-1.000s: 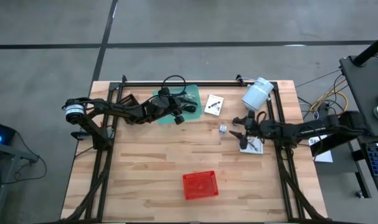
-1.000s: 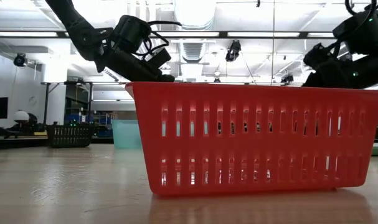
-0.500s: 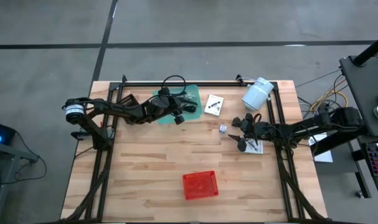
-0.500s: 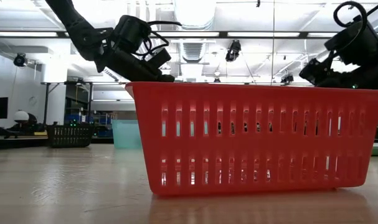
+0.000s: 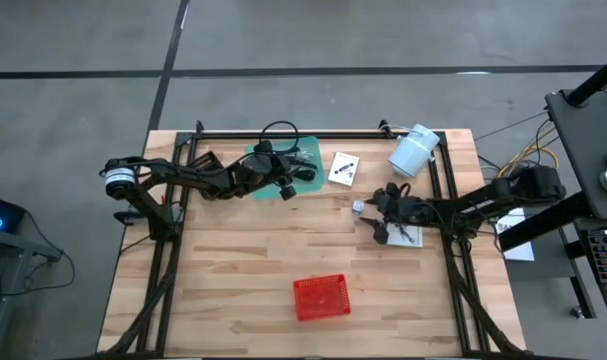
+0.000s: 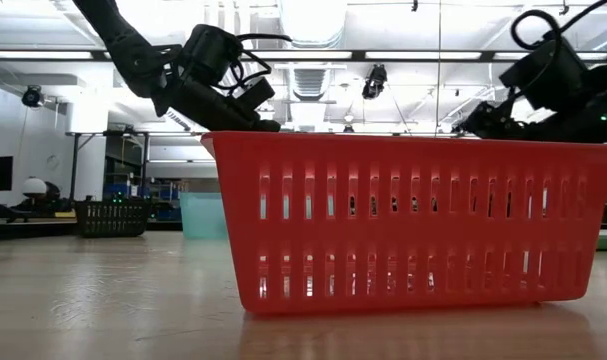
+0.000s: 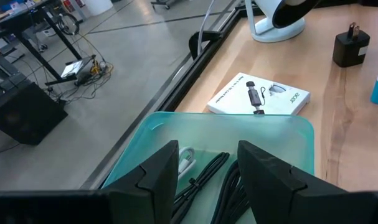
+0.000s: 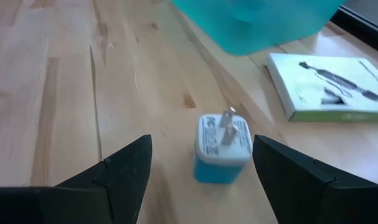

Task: Pick and place items into bin
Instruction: Put the blue charger adapter into the black bin

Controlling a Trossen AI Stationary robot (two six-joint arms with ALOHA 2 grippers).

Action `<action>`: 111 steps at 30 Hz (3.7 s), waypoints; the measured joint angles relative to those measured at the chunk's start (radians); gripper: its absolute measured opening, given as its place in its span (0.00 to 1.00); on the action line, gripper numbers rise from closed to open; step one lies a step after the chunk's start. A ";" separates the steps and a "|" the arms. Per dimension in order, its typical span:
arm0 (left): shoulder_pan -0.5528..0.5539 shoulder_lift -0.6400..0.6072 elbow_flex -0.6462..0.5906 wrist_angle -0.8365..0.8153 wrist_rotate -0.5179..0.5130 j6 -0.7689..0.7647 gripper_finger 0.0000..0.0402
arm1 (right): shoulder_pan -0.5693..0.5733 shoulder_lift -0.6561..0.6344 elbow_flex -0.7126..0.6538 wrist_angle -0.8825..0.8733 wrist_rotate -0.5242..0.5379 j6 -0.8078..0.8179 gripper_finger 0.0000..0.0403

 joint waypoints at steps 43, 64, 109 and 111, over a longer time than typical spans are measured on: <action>0.000 0.001 -0.002 -0.035 0.000 0.000 0.37 | -0.002 0.232 0.128 -0.013 0.133 -0.030 0.36; 0.000 0.001 -0.002 -0.034 0.000 0.000 0.37 | -0.002 0.225 0.234 -0.013 0.130 0.011 0.36; -0.002 0.000 -0.003 0.039 0.628 0.136 0.37 | -0.002 0.225 0.518 -0.034 -0.046 -0.266 0.36; -0.002 0.000 -0.003 0.043 0.628 0.132 0.37 | -0.002 0.225 0.526 -0.034 -0.049 -0.283 0.36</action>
